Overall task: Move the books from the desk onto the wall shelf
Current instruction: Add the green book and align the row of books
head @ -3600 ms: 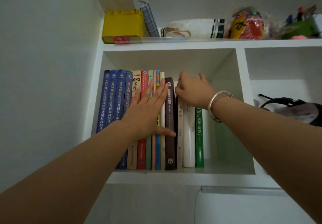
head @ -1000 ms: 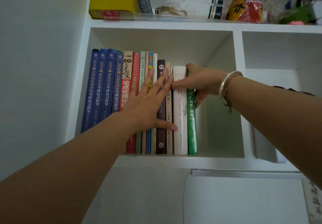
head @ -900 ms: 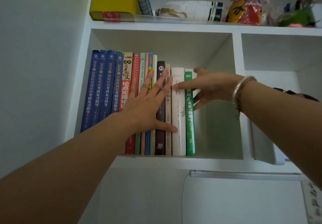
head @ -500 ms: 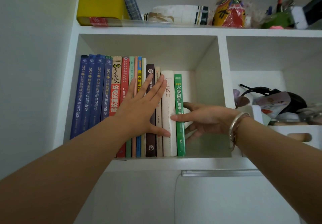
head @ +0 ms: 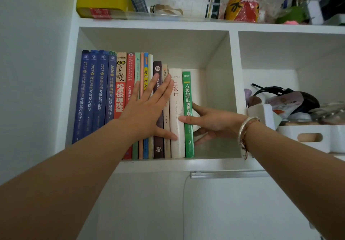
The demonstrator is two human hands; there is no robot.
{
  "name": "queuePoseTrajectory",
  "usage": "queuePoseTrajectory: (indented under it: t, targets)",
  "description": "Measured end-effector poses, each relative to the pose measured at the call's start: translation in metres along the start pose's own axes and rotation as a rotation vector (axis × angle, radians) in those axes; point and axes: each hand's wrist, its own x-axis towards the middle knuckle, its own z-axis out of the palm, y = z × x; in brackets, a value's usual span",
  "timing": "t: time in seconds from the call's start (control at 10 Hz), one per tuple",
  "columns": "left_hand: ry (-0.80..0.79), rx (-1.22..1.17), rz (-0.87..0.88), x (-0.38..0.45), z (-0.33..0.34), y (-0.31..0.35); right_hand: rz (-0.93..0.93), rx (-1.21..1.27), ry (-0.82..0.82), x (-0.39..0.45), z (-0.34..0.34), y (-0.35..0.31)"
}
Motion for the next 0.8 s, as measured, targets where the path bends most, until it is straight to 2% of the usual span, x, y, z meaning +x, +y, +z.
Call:
queuePoseTrajectory:
  t: [0.4,0.5,0.6,0.7,0.8]
  targets:
    - [-0.008,0.006,-0.041,-0.010,0.002,0.003,-0.025,-0.024,0.062,-0.011,0.010,-0.001]
    - [-0.006,-0.004,-0.044,-0.014,0.000,0.004,-0.009,-0.073,0.144,-0.019,0.018,-0.001]
    - [-0.022,-0.025,-0.081,-0.026,0.001,0.004,-0.020,-0.253,0.334,-0.036,0.030,-0.008]
    - [-0.065,-0.036,-0.127,-0.050,-0.009,0.003,-0.212,-0.513,0.549,-0.054,0.040,-0.011]
    - [-0.019,-0.103,-0.182,-0.079,-0.037,0.005,-0.361,-0.664,0.641,-0.085,0.058,-0.026]
